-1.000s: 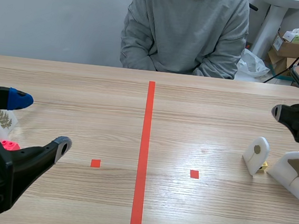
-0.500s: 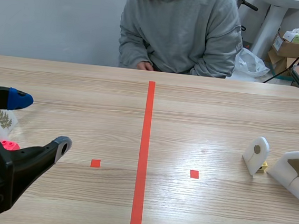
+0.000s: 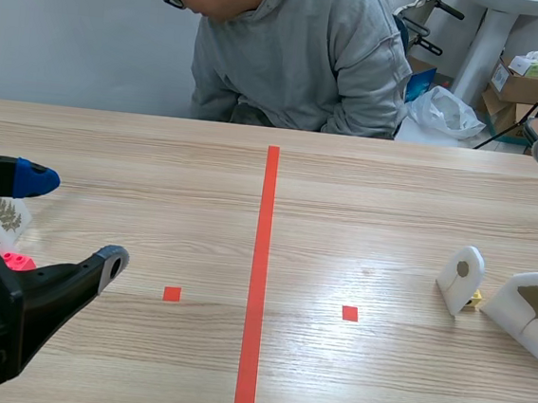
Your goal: Do the leaf sorting experiment
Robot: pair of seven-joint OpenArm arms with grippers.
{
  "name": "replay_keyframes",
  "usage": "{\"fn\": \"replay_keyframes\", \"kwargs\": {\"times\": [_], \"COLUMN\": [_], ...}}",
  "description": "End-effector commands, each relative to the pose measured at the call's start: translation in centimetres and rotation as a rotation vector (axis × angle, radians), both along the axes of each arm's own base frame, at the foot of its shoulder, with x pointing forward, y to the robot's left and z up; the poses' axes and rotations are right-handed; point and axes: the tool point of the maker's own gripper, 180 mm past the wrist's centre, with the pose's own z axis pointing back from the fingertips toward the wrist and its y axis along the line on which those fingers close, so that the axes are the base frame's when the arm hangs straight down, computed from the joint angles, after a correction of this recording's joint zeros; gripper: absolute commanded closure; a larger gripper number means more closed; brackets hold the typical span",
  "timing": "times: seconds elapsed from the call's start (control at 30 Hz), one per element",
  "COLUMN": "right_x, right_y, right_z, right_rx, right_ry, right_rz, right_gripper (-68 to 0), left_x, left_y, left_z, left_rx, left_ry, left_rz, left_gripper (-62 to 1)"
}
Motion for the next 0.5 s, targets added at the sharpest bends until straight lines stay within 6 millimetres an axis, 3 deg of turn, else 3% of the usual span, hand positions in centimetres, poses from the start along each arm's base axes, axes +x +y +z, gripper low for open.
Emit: {"fn": "replay_keyframes", "kwargs": {"times": [0.0,0.47], "right_x": [0.23,0.19], "right_y": [-0.18,-0.09], "right_z": [0.85,0.74], "right_rx": [0.009,0.015], "right_ry": [-0.03,-0.029], "right_rz": [-0.002,-0.002], "right_gripper": [-57.8,-57.8], "left_x": [-0.06,-0.07], "left_y": [-0.2,-0.21], "left_z": [0.43,0.42], "left_rx": [-0.025,-0.025], "left_ry": [-0.009,-0.009], "left_rz": [0.005,0.004], "left_gripper": [-62.3,-62.3]}}
